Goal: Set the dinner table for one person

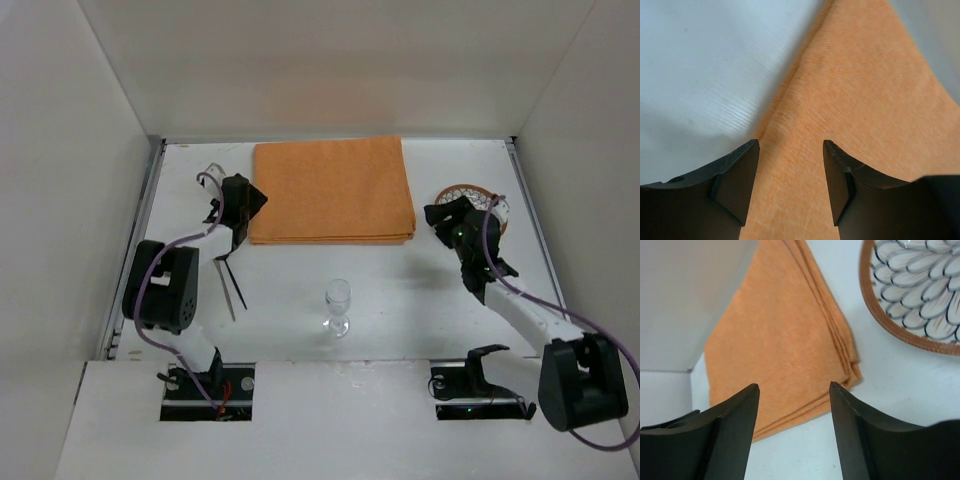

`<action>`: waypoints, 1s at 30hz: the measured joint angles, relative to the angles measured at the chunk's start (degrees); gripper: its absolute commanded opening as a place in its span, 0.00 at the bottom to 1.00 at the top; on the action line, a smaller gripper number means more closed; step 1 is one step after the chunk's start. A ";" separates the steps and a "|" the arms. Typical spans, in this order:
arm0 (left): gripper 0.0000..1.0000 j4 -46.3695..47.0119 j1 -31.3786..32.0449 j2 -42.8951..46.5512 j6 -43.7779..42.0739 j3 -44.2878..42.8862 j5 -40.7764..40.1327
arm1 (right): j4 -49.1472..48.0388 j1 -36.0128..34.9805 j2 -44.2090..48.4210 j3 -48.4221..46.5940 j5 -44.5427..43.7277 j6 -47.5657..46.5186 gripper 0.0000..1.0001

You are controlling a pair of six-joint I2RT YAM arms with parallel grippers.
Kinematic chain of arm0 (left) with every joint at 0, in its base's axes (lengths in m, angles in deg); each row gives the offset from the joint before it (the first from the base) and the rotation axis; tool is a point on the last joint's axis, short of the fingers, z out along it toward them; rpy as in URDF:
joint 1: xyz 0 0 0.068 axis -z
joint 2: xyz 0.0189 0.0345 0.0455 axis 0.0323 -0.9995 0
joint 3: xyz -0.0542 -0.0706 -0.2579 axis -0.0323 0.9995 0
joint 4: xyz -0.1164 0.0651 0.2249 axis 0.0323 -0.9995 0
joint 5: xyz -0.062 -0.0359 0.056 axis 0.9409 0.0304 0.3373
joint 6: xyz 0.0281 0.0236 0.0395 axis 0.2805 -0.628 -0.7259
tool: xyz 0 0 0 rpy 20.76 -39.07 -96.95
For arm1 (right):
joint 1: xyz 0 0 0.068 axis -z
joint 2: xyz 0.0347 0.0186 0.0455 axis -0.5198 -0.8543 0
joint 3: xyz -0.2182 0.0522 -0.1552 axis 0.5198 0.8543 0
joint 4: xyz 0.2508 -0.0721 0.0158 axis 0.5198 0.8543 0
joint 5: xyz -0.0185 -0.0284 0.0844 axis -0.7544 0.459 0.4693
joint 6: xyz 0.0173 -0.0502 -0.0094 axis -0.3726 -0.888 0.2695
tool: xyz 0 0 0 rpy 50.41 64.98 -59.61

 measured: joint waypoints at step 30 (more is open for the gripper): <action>0.45 10.78 17.97 41.62 -10.58 34.12 -3.91 | -1.84 28.00 -16.72 2.89 1.33 3.56 0.35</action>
